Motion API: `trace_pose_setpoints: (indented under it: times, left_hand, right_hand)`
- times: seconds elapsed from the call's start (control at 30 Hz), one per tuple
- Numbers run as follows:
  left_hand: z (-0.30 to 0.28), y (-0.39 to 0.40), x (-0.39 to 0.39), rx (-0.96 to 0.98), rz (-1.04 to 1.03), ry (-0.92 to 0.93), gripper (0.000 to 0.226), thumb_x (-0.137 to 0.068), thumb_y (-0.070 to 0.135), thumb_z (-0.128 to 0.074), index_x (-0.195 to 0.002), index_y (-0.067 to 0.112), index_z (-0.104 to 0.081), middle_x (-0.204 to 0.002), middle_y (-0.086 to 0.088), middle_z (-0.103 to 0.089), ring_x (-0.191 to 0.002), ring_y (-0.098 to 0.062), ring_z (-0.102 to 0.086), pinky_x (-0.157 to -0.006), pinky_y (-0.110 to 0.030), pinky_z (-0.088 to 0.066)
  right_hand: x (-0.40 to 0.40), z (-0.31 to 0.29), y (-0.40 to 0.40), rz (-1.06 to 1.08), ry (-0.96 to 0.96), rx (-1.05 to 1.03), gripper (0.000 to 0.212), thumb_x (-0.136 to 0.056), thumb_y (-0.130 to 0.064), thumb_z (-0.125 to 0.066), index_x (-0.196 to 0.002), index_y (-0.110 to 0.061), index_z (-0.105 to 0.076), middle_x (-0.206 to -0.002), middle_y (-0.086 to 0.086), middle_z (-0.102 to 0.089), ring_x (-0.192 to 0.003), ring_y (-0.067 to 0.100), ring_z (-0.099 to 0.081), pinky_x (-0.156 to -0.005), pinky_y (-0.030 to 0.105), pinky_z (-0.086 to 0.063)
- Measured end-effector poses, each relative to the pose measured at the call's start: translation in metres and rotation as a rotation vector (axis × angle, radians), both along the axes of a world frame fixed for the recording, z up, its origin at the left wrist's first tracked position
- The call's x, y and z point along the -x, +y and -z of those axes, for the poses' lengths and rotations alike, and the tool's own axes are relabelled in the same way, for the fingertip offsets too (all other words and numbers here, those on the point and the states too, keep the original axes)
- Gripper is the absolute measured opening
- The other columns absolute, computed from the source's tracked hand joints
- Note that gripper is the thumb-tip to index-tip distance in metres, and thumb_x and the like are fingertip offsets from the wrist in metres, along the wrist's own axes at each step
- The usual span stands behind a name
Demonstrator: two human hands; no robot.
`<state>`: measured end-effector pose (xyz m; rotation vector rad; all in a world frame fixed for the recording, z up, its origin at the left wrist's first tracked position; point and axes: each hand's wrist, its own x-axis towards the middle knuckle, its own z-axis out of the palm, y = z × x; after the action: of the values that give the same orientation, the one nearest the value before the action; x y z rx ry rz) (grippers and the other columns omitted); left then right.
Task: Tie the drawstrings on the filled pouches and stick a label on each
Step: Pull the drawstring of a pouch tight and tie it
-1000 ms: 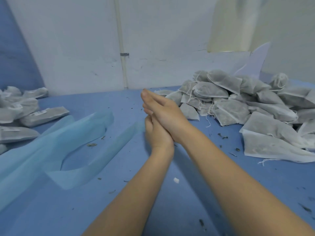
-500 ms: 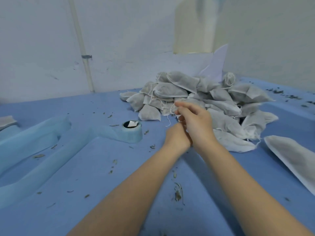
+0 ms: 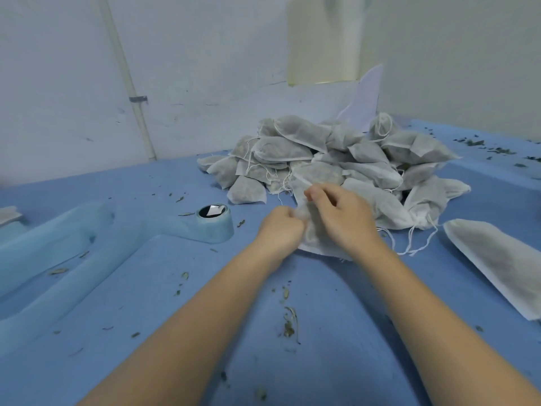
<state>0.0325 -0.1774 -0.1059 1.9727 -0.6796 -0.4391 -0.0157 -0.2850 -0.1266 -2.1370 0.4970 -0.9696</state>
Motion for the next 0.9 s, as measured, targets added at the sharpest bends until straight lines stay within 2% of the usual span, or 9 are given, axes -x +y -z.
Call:
trace_pose_setpoints:
  times: [0.17,0.27,0.37,0.43,0.47,0.53,0.63,0.77,0.9]
  left_hand:
    - [0.013,0.039,-0.027,0.165,-0.179,0.029,0.013,-0.093,0.010,-0.045,-0.080,0.010,-0.046,-0.078,-0.008,-0.042,-0.073,-0.018,-0.036,-0.066,-0.030,-0.026]
    - [0.012,0.061,-0.033,0.177,-0.282,0.039,0.014,-0.091,0.009,-0.045,-0.077,0.008,-0.044,-0.075,-0.008,-0.044,-0.069,-0.020,-0.039,-0.060,-0.029,-0.029]
    - [0.009,0.078,-0.031,0.139,-0.349,-0.010,0.005,-0.087,0.007,-0.045,-0.083,0.010,-0.046,-0.073,-0.002,-0.048,-0.065,-0.018,-0.043,-0.056,-0.027,-0.031]
    - [0.010,0.085,-0.027,0.044,-0.364,-0.104,0.025,-0.085,0.010,-0.047,-0.110,0.013,-0.045,-0.102,-0.004,-0.059,-0.090,-0.020,-0.054,-0.071,-0.030,-0.041]
    - [0.011,0.087,-0.023,-0.005,-0.368,-0.203,0.042,-0.084,0.013,-0.051,-0.125,0.013,-0.039,-0.123,-0.006,-0.053,-0.110,-0.023,-0.050,-0.085,-0.032,-0.040]
    - [0.013,0.088,-0.015,-0.037,-0.336,-0.507,0.073,-0.078,0.025,-0.059,-0.141,0.012,-0.026,-0.144,-0.005,-0.032,-0.131,-0.021,-0.029,-0.104,-0.028,-0.024]
    - [0.015,0.081,-0.007,-0.062,-0.064,-0.837,0.090,-0.066,0.046,-0.054,-0.142,0.011,-0.023,-0.145,-0.001,-0.024,-0.131,-0.016,-0.018,-0.105,-0.020,-0.010]
    - [0.019,0.063,-0.010,-0.118,0.101,-0.762,0.093,-0.078,0.034,-0.065,-0.148,0.010,-0.010,-0.144,-0.004,-0.031,-0.131,-0.020,-0.029,-0.108,-0.026,-0.021]
    - [0.023,0.057,-0.017,-0.147,0.072,-0.711,0.079,-0.087,0.019,-0.052,-0.149,0.016,-0.004,-0.131,-0.007,-0.047,-0.116,-0.027,-0.050,-0.089,-0.036,-0.042]
  right_hand:
    - [0.001,0.006,0.006,-0.018,0.204,0.042,0.040,-0.097,-0.051,-0.035,-0.067,-0.029,-0.050,-0.068,-0.011,-0.053,-0.081,0.021,-0.053,-0.069,0.031,-0.032]
    - [-0.001,0.007,0.013,-0.004,0.292,0.051,0.050,-0.096,-0.055,-0.030,-0.059,-0.023,-0.041,-0.066,-0.002,-0.052,-0.079,0.026,-0.052,-0.070,0.035,-0.037]
    - [-0.003,0.006,0.021,0.017,0.338,0.049,0.056,-0.097,-0.051,-0.036,-0.052,-0.018,-0.036,-0.055,0.000,-0.045,-0.062,0.020,-0.045,-0.057,0.034,-0.033]
    - [-0.003,0.005,0.025,0.001,0.304,0.038,0.055,-0.096,-0.044,-0.046,-0.050,-0.017,-0.033,-0.048,-0.004,-0.035,-0.054,0.016,-0.036,-0.052,0.029,-0.028]
    - [-0.003,0.005,0.027,-0.024,0.280,0.027,0.053,-0.095,-0.041,-0.051,-0.051,-0.017,-0.032,-0.047,-0.005,-0.032,-0.053,0.014,-0.033,-0.050,0.025,-0.026]
    - [-0.003,0.005,0.032,-0.097,0.247,0.012,0.051,-0.093,-0.039,-0.055,-0.054,-0.015,-0.033,-0.049,-0.005,-0.029,-0.051,0.012,-0.028,-0.048,0.022,-0.027]
    - [-0.003,0.006,0.042,-0.199,0.218,0.017,0.052,-0.093,-0.040,-0.057,-0.054,-0.012,-0.036,-0.048,-0.008,-0.028,-0.049,0.008,-0.027,-0.049,0.020,-0.027]
    - [-0.007,0.008,0.050,-0.290,0.182,-0.083,0.054,-0.096,-0.042,-0.049,-0.072,0.005,-0.057,-0.054,-0.001,-0.042,-0.051,0.007,-0.034,-0.053,0.023,-0.028]
    - [-0.009,0.007,0.048,-0.293,0.115,-0.178,0.031,-0.097,-0.038,-0.050,-0.081,-0.017,-0.067,-0.052,-0.011,-0.056,-0.052,0.003,-0.048,-0.060,0.023,-0.040]
